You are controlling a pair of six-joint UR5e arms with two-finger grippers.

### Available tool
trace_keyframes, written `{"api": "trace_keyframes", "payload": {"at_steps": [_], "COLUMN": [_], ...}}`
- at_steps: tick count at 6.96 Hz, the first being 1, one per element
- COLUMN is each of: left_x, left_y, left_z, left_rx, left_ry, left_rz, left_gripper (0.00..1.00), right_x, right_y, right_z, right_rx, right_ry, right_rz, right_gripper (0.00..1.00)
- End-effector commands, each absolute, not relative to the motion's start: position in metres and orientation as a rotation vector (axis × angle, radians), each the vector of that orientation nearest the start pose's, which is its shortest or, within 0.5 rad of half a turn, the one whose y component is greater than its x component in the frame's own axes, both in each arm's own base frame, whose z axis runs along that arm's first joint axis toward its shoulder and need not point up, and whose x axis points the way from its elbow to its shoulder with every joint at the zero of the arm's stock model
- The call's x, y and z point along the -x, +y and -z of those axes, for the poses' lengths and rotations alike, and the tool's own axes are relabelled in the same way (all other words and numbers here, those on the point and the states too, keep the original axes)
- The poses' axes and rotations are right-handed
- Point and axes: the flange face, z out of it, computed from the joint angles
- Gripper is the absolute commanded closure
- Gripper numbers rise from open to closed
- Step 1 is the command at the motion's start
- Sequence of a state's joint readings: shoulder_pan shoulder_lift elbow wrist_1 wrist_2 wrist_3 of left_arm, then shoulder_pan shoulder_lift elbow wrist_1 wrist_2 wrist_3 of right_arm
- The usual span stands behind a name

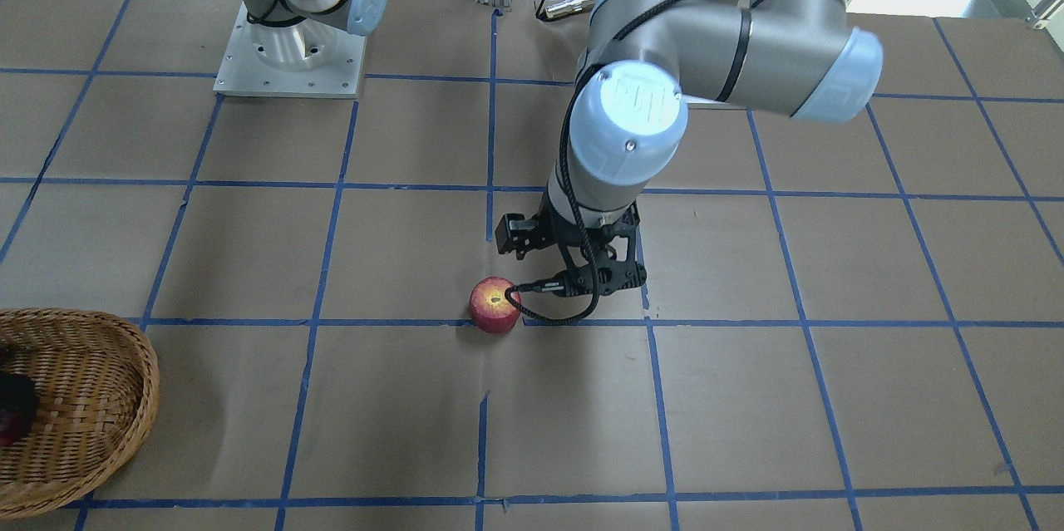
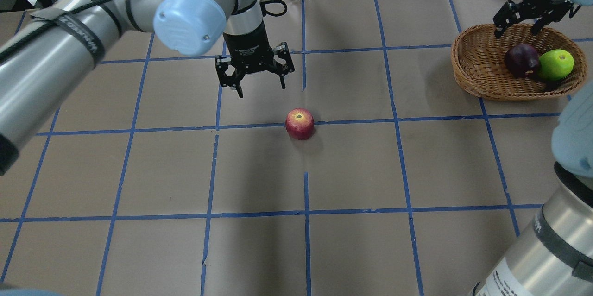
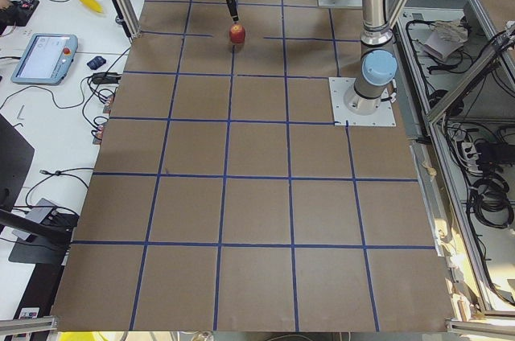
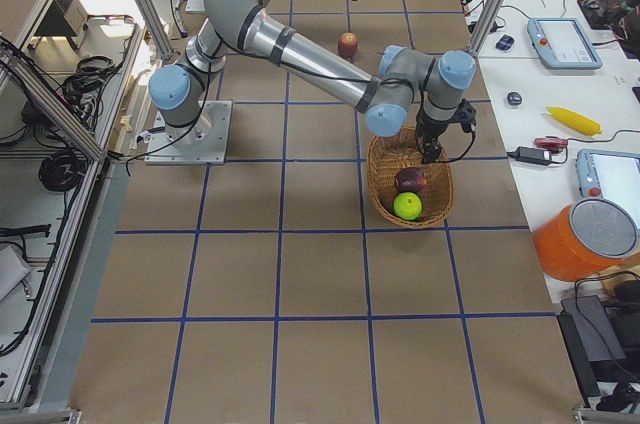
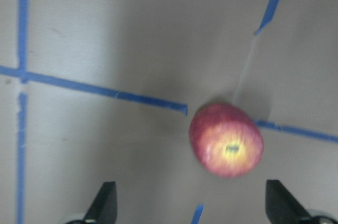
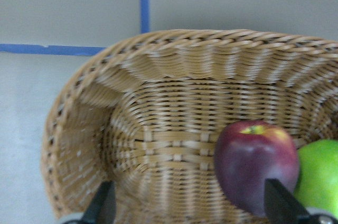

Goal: Put all apples into basket
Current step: 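Release both apples and raise both grippers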

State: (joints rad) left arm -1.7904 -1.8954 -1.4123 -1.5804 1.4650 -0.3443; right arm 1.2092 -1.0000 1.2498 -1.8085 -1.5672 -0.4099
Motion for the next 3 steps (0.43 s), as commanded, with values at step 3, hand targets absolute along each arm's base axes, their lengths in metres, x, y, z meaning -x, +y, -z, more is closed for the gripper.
{"api": "trace_keyframes", "payload": {"at_steps": [3], "left_x": [0.209], "left_y": [-0.481], "left_z": [-0.494], "left_rx": [-0.056], "left_ry": [3.122], "left_rz": [-0.112], "left_gripper": [0.0], "right_x": [-0.153], "right_y": [-0.673], "right_z": [-0.351], "right_rx": [0.015], "right_ry": [3.134], "right_rz": [-0.156], "right_gripper": [0.0]}}
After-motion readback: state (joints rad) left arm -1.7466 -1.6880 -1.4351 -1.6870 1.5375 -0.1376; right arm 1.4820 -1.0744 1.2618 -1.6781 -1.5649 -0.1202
